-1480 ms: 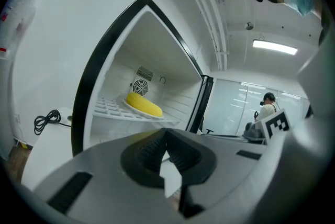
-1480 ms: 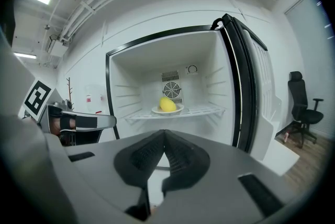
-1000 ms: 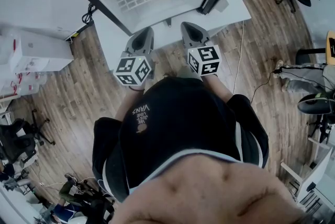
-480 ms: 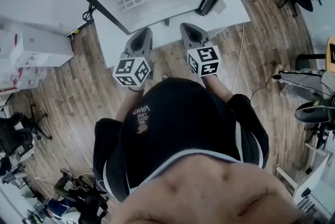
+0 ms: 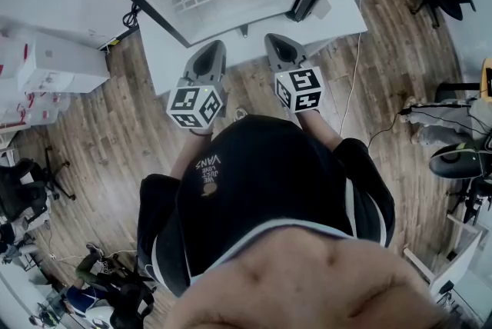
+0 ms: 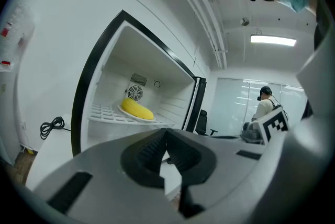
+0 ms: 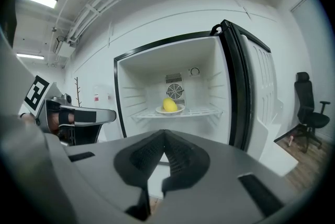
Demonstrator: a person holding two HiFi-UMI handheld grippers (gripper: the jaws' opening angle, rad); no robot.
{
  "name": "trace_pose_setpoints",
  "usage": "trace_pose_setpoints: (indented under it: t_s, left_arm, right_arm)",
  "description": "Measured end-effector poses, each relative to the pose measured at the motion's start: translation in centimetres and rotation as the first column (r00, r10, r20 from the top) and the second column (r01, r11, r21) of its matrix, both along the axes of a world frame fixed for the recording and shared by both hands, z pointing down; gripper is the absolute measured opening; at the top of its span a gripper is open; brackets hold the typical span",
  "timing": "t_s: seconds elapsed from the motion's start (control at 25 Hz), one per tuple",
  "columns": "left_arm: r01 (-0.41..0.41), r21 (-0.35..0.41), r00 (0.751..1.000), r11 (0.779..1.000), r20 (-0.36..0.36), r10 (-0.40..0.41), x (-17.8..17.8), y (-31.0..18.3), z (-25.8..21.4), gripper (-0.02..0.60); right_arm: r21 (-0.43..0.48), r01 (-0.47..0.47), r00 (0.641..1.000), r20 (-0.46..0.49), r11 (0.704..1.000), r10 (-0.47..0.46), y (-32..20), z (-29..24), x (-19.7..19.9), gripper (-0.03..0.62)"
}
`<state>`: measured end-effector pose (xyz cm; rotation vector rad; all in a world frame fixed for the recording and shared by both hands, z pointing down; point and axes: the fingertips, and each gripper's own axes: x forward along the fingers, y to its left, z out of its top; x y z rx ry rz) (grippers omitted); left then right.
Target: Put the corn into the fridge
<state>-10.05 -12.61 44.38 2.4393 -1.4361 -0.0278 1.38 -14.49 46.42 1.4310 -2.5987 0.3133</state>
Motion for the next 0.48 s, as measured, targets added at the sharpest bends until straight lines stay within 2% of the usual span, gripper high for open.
trace_pose_setpoints:
  t_s: [0.48]
  left_arm:
    - [0.020,-0.007,1.000,1.000,-0.018,-0.020,0.59,0.44,0.29,0.018]
  right_arm:
    - [-0.002,0.019,1.000,-0.009,1.000,-0.019,0.38,0.14,0.50,0.012]
